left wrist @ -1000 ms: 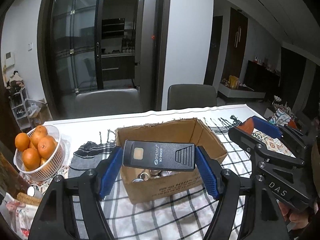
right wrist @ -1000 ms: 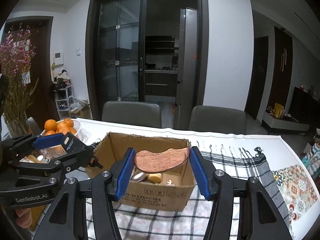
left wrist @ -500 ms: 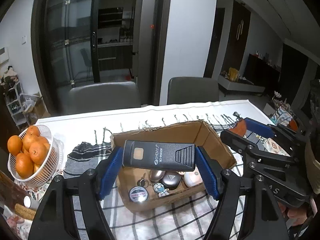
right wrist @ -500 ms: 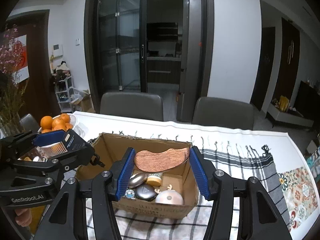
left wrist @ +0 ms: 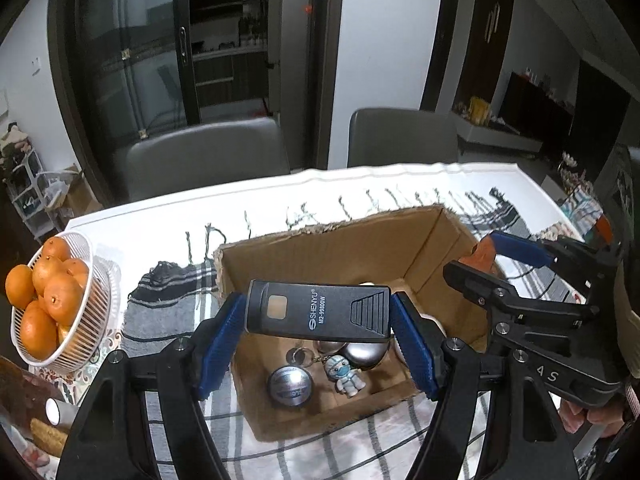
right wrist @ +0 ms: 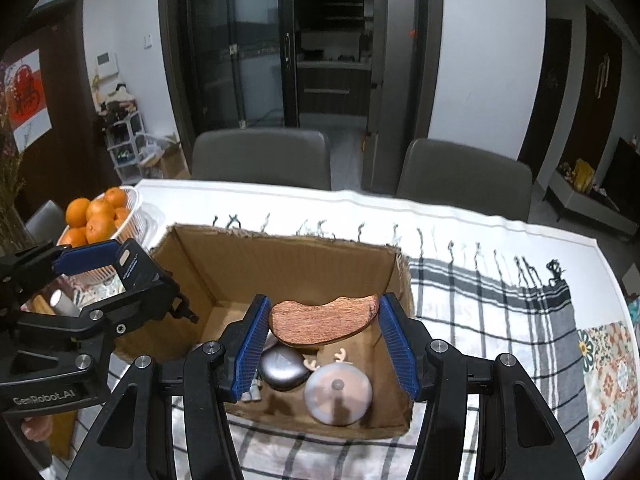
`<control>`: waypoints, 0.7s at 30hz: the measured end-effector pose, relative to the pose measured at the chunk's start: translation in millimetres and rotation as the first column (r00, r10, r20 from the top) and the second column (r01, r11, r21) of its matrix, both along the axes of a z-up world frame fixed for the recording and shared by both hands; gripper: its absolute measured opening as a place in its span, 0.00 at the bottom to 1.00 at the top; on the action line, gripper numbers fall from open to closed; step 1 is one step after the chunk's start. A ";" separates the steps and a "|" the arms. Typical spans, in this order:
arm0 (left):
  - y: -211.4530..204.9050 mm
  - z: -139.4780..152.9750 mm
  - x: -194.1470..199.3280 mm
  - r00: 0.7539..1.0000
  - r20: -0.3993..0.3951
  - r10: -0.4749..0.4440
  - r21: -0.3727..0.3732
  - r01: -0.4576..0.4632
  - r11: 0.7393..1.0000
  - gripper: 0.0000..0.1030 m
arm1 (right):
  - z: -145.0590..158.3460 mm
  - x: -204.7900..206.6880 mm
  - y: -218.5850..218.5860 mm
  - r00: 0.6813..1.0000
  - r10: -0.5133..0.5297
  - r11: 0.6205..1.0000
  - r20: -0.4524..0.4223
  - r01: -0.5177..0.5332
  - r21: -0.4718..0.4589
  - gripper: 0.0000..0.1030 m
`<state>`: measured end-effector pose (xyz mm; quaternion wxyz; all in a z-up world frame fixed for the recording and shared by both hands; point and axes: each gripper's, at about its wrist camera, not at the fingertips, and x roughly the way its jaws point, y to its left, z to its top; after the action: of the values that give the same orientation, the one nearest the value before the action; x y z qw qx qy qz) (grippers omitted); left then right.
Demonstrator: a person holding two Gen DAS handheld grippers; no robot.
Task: Organize rigid objects
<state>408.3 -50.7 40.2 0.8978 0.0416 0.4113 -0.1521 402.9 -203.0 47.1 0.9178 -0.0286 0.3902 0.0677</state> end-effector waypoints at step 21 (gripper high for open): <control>-11.0 -35.7 25.8 0.987 -0.164 0.001 0.096 0.015 0.995 0.71 | -51.8 37.2 0.1 0.972 0.032 0.999 -0.234 -0.041 -0.032 0.55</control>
<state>434.2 -61.7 4.6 0.8574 0.0740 0.4902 -0.1382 440.1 -202.8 -4.8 0.8634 -0.0443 0.4961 0.0802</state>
